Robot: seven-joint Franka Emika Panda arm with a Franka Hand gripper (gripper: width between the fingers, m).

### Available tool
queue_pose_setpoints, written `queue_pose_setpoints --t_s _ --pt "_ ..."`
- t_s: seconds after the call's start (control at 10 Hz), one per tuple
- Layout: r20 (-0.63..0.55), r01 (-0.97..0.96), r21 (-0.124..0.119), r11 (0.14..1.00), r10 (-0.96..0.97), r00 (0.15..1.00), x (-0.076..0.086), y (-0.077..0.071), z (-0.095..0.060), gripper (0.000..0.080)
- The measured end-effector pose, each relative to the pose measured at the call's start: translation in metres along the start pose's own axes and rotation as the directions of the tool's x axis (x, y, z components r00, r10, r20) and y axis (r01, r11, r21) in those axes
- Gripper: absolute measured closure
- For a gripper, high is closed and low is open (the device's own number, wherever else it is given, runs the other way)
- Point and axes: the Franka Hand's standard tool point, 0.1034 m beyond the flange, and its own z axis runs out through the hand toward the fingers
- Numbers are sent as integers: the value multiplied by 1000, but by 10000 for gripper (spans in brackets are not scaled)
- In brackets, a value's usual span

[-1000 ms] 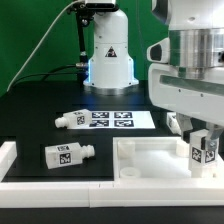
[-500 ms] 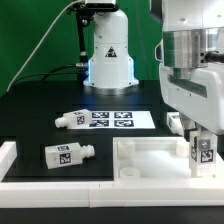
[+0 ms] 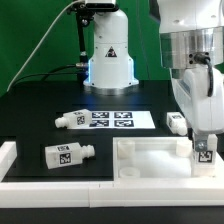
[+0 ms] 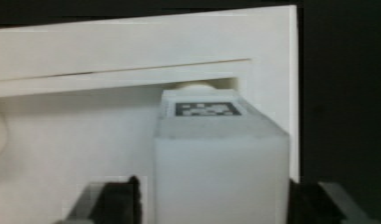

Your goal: Assemble one leg

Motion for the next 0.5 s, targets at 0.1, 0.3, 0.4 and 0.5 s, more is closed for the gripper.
queue_pose_setpoints --t_s 0.1,0.3,0.4,0.5 --pt "-6 215 2 977 -215 977 -1 -1 0 215" --pt "-13 465 -8 885 -465 885 -14 1 0 163" --pt "-13 474 -9 881 -474 880 -18 3 1 154" --pt "-13 561 -11 828 -561 828 -16 3 1 154"
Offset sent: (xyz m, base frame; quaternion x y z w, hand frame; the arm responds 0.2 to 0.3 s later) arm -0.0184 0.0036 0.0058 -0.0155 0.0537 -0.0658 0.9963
